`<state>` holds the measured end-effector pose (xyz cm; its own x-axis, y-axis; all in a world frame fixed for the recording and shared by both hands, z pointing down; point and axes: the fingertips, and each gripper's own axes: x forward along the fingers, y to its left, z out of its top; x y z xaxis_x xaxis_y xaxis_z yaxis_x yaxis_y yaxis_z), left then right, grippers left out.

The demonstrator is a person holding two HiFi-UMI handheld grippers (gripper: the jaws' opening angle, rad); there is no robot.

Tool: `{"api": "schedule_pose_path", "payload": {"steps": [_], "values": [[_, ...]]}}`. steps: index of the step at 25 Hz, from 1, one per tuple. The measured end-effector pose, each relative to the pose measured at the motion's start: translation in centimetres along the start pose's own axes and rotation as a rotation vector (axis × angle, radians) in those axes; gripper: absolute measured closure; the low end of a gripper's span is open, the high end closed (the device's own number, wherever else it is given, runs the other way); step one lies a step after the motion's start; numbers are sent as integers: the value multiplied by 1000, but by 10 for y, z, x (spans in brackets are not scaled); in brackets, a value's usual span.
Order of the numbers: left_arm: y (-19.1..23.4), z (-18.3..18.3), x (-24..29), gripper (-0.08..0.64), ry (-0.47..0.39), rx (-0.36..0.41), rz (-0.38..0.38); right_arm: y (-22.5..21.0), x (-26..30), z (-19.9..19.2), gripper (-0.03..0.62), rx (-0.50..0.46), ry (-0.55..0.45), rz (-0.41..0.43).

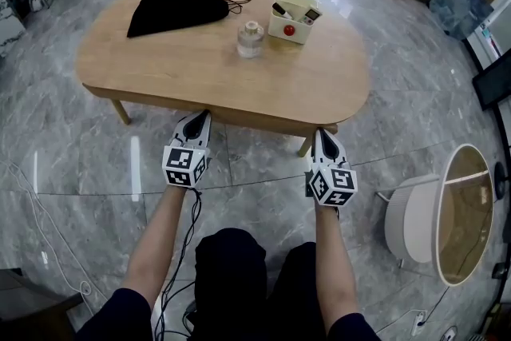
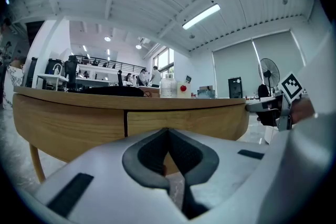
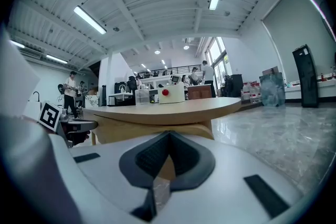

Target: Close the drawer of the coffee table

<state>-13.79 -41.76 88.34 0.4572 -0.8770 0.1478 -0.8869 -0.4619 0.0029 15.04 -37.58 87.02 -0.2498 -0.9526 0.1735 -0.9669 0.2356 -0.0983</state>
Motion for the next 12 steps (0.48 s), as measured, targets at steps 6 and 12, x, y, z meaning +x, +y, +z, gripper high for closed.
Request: {"api": "schedule_pose_path", "payload": {"steps": [6, 12], "values": [[5, 1, 15, 535, 0, -5, -7, -6, 13, 2, 566, 10, -14, -14], [8, 2, 22, 535, -1, -10, -15, -9, 20, 2, 566, 22, -32, -20]]}}
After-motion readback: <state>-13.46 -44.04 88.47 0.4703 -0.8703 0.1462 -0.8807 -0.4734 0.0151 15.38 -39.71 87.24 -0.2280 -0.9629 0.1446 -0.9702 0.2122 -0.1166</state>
